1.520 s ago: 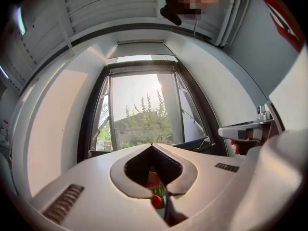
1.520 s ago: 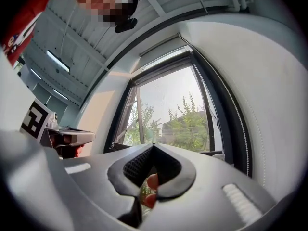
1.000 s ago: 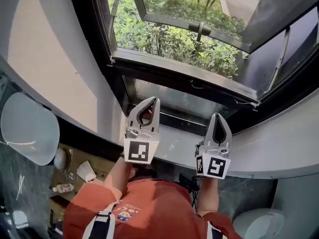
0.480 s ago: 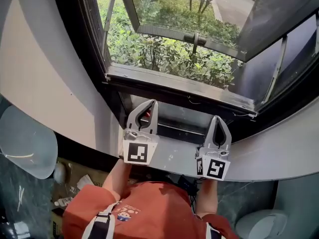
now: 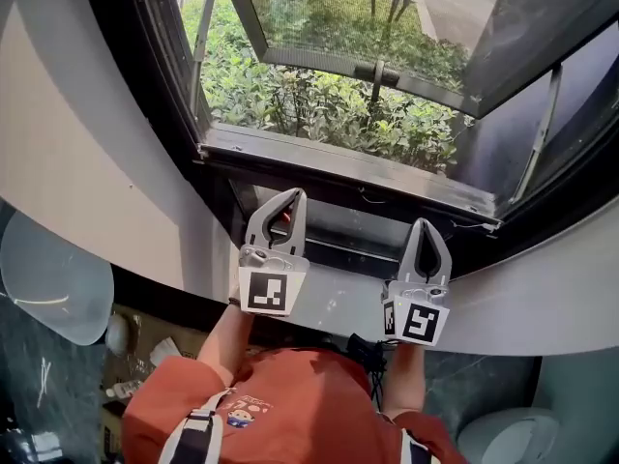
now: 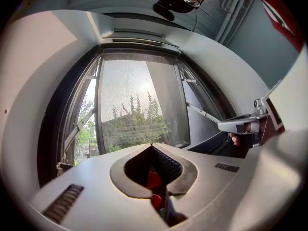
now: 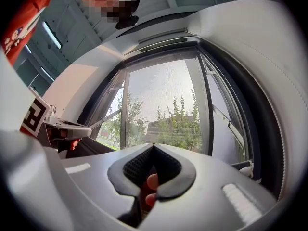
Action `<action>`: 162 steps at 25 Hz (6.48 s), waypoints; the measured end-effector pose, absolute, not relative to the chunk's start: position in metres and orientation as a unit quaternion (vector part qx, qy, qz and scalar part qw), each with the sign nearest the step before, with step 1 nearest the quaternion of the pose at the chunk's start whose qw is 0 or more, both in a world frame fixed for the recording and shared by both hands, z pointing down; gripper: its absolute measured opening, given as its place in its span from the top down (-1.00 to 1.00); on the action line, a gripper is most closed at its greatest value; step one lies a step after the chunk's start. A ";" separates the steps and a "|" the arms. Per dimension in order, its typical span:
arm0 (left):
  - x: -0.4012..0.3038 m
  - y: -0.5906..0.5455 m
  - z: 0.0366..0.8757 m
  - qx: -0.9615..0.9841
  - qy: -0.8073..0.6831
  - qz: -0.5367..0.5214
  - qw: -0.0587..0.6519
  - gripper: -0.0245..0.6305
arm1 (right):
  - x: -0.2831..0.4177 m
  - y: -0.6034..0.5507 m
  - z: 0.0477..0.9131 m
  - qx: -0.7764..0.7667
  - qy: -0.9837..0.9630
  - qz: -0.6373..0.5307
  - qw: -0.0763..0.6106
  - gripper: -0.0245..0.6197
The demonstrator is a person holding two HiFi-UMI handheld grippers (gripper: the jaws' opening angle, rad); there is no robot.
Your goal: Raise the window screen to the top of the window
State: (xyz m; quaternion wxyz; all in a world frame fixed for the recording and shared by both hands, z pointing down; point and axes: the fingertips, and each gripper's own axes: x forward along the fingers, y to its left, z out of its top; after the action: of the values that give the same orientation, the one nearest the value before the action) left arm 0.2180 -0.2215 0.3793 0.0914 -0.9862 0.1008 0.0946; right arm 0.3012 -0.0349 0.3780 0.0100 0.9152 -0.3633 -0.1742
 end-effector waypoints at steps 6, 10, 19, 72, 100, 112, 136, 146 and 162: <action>0.226 -0.220 0.386 -0.982 0.087 0.079 0.146 0.91 | 0.302 -0.048 0.386 0.899 -0.399 -0.170 0.063 0.90; 0.233 -0.218 0.395 -0.972 0.075 0.062 0.215 0.86 | 0.309 -0.054 0.390 0.896 -0.395 -0.158 0.128 0.89; 0.246 -0.238 0.421 -0.928 0.046 -0.026 0.369 0.61 | 0.325 -0.075 0.425 0.826 -0.426 -0.143 0.341 0.59; 0.261 -0.252 0.465 -0.761 -0.036 -0.280 0.584 0.54 | 0.348 -0.062 0.474 0.711 -0.414 -0.027 0.568 0.35; 0.265 -0.246 0.474 -0.794 -0.094 -0.272 0.536 0.39 | 0.343 -0.065 0.480 0.714 -0.441 -0.036 0.543 0.20; 0.267 -0.245 0.416 -0.804 -0.066 -0.216 0.550 0.40 | 0.345 -0.064 0.419 0.726 -0.426 -0.071 0.535 0.22; 0.275 -0.250 0.337 -0.785 0.010 -0.124 0.607 0.78 | 0.356 -0.063 0.337 0.741 -0.362 -0.154 0.544 0.77; 0.277 -0.252 0.291 -0.778 0.051 -0.078 0.621 0.78 | 0.359 -0.065 0.292 0.746 -0.332 -0.194 0.544 0.77; 0.283 -0.254 0.280 -0.774 0.065 -0.091 0.624 0.78 | 0.365 -0.068 0.280 0.752 -0.315 -0.200 0.544 0.77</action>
State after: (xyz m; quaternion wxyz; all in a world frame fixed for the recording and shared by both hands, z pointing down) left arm 0.2835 -0.2540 0.2804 0.6239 -0.7736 0.0647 -0.0905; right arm 0.3651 -0.0679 0.2797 0.5436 0.7519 -0.3148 -0.2001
